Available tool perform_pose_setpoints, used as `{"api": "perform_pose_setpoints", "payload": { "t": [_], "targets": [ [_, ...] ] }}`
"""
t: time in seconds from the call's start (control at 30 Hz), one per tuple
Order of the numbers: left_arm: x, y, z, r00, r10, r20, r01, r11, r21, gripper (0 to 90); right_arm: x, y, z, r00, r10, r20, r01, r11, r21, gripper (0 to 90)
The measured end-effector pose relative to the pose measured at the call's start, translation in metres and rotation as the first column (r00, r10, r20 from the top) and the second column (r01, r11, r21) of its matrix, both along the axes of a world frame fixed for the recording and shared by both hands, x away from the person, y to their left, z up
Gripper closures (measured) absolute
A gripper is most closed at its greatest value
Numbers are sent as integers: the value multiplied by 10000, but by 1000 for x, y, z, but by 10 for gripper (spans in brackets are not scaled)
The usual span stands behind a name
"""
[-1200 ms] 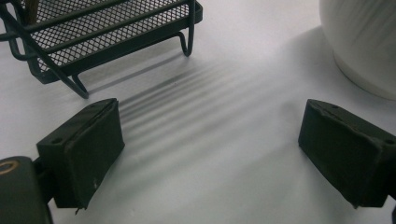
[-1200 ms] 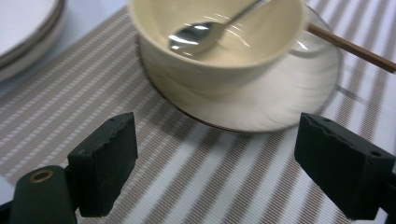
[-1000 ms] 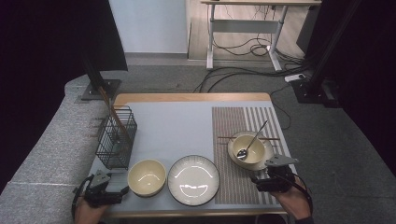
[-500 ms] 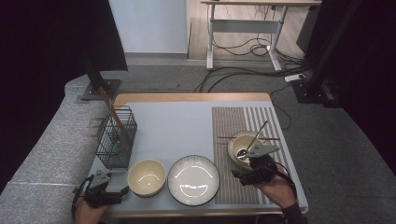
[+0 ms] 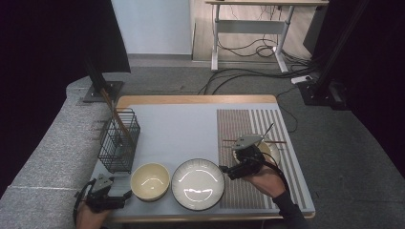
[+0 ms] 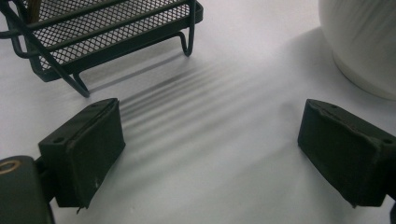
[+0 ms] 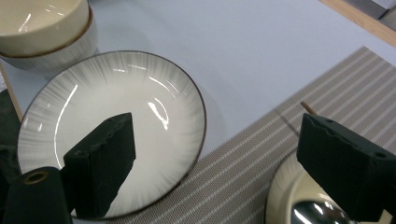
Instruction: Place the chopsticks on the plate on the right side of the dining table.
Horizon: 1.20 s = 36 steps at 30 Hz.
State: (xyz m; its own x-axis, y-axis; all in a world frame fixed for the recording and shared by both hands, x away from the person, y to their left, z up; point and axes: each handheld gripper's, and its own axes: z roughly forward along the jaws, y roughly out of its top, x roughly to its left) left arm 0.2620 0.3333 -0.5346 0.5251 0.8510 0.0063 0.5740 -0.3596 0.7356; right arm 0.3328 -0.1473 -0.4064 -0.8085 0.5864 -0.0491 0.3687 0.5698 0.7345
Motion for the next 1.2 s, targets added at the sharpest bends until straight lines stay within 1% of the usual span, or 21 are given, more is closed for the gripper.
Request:
{"api": "perform_pose_setpoints", "payload": {
  "t": [0.07, 0.2, 0.3, 0.37, 0.4, 0.47, 0.57, 0.67, 0.73, 0.8, 0.87, 0.93, 0.97, 1.0, 1.07, 1.13, 1.17, 1.2],
  "targets": [
    [0, 0, 0, 10000, 1, -1, -1, 10000, -2, 70, 2, 8, 2, 9999, 169, 26, -169, 9999, -36, 107],
    [0, 0, 0, 10000, -5, -1, 5, 10000, -6, 70, 8, 21, 6, 9987, 507, -83, -508, 9987, -29, 98],
    [0, 0, 0, 10000, -6, 4, 6, 10000, -3, 70, 12, 31, 9, 9973, 721, -119, -719, 9973, 147, 98],
    [0, 0, 0, 10000, -11, -3, 11, 10000, -6, 70, 15, 37, 12, 9962, 863, -120, -861, 9962, 142, 97],
    [0, 0, 0, 10000, -12, -1, 12, 10000, -10, 70, 16, 40, 13, 9952, 977, -105, -975, 9951, 152, 92],
    [0, 0, 0, 10000, -13, -3, 13, 10000, -7, 70, 19, 47, 14, 9918, 1250, -248, -1245, 9920, 201, 62],
    [0, 0, 0, 10000, -13, 0, 13, 10000, -9, 70, 21, 58, 16, 9881, 1532, -135, -1531, 9882, 60, 56],
    [0, 0, 0, 10000, -14, -3, 14, 10000, -7, 70, 25, 69, 19, 9849, 1727, -151, -1729, 9849, -115, 53],
    [0, 0, 0, 10000, -13, 2, 13, 10000, -5, 70, 27, 77, 20, 9841, 1748, -303, -1749, 9846, -6, 53],
    [0, 0, 0, 10000, -15, -4, 15, 10000, -7, 70, 30, 84, 21, 9835, 1754, -432, -1760, 9844, -93, 52],
    [0, 0, 0, 10000, -16, -4, 16, 10000, -10, 70, 34, 91, 21, 9820, 1828, -478, -1830, 9831, 2, 55],
    [0, 0, 0, 10000, -18, -5, 18, 10000, -9, 70, 37, 99, 22, 9815, 1826, -580, -1831, 9831, -42, 60],
    [0, 0, 0, 10000, -19, -10, 19, 10000, -8, 70, 37, 103, 23, 9813, 1847, -548, -1852, 9827, -44, 65],
    [0, 0, 0, 10000, -19, -8, 19, 10000, -10, 70, 39, 106, 24, 9795, 1921, -611, -1924, 9813, 8, 68],
    [0, 0, 0, 10000, -18, -11, 18, 10000, -9, 70, 40, 114, 27, 9785, 1976, -590, -1985, 9801, -94, 70],
    [0, 0, 0, 10000, -18, -4, 18, 10000, -7, 70, 42, 122, 30, 9760, 2093, -601, -2099, 9777, -28, 72],
    [0, 0, 0, 10000, -11, 1, 11, 10000, -7, 70, 42, 126, 31, 9766, 2067, -589, -2074, 9782, -66, 71],
    [0, 0, 0, 10000, -23, -14, 23, 10000, -5, 70, 43, 129, 33, 9748, 2153, -589, -2163, 9763, -100, 71]
  ]
}}
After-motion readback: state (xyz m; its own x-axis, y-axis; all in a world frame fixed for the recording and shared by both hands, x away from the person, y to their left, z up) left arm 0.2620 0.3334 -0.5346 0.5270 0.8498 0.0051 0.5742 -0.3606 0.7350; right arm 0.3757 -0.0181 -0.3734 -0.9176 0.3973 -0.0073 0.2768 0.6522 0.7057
